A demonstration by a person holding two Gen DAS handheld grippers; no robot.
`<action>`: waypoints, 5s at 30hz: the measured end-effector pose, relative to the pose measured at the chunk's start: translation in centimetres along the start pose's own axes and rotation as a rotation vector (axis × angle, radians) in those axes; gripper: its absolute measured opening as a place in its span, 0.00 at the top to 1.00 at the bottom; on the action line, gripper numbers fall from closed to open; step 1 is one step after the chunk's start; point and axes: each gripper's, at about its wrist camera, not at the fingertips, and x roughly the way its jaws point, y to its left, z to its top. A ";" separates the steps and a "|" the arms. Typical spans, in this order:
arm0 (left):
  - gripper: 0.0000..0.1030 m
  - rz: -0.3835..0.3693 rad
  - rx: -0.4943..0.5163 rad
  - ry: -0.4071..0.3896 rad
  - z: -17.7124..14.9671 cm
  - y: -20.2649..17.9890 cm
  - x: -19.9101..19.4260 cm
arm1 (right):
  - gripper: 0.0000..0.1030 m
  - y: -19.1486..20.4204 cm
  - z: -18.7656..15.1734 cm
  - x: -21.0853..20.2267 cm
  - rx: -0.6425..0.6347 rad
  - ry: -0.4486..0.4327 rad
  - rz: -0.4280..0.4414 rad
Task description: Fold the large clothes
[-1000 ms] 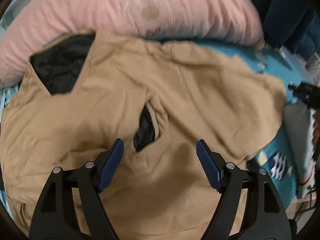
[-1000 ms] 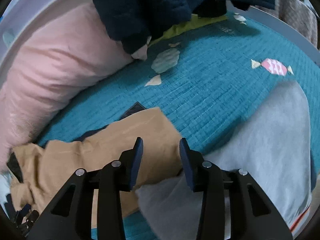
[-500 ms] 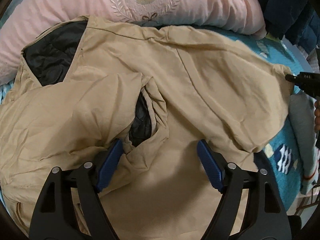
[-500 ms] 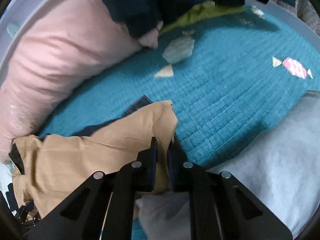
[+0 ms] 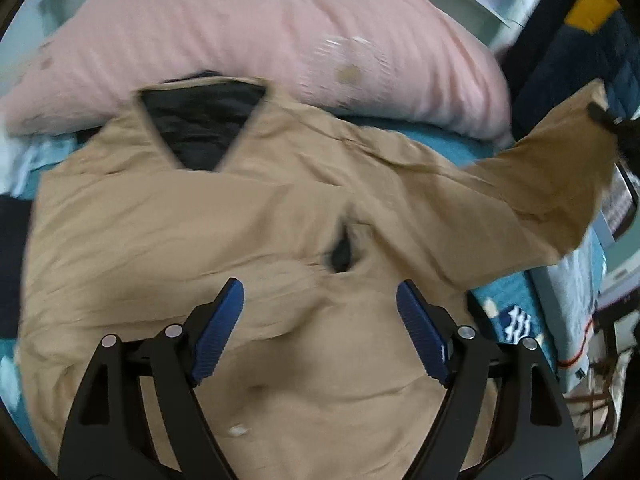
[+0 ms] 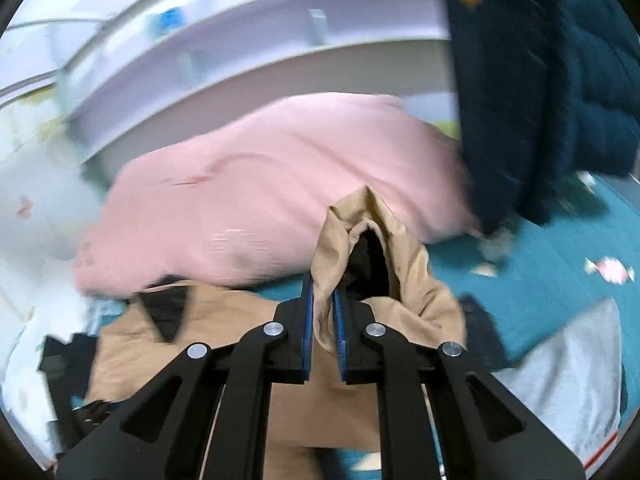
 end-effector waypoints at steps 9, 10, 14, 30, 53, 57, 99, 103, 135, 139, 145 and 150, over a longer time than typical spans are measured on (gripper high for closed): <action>0.20 0.168 -0.169 -0.072 -2.8 11.7 -6.6 | 0.91 18.5 -2.6 3.2 -0.135 0.104 0.284; 0.20 0.192 -0.193 -0.072 -3.3 13.4 -7.1 | 0.91 20.2 -3.2 3.9 -0.150 0.124 0.301; 0.20 0.235 -0.266 -0.057 -5.2 18.4 -8.6 | 0.91 27.2 -6.9 8.1 -0.192 0.217 0.349; 0.20 0.227 -0.320 -0.080 -5.6 22.3 -9.9 | 0.42 30.0 -12.9 13.0 -0.140 0.399 0.476; 0.20 0.072 -0.062 0.146 1.7 13.4 4.0 | 0.92 8.2 -13.7 16.3 0.124 0.621 0.365; 0.18 -0.007 -0.112 0.055 3.2 15.4 0.5 | 0.76 7.6 -9.7 14.4 0.088 0.474 0.337; 0.84 0.041 -0.222 0.031 9.5 26.9 1.2 | 0.87 6.3 -5.9 21.9 0.104 0.396 0.238; 0.84 0.040 -0.213 0.000 9.0 26.2 -0.9 | 0.87 6.8 -5.6 21.0 0.103 0.378 0.243; 0.85 0.076 -0.164 -0.094 -5.8 20.7 -15.0 | 0.89 7.2 -8.6 2.7 -0.024 0.249 0.223; 0.85 0.075 -0.191 -0.074 -9.3 20.2 -15.7 | 0.90 7.3 -10.5 -0.2 -0.040 0.264 0.201; 0.84 0.072 -0.256 -0.045 -14.9 19.5 -17.0 | 0.90 5.9 -14.9 -4.2 -0.007 0.321 0.156; 0.85 0.087 -0.295 0.010 -19.2 19.1 -16.8 | 0.90 3.8 -19.3 -5.9 0.064 0.387 0.118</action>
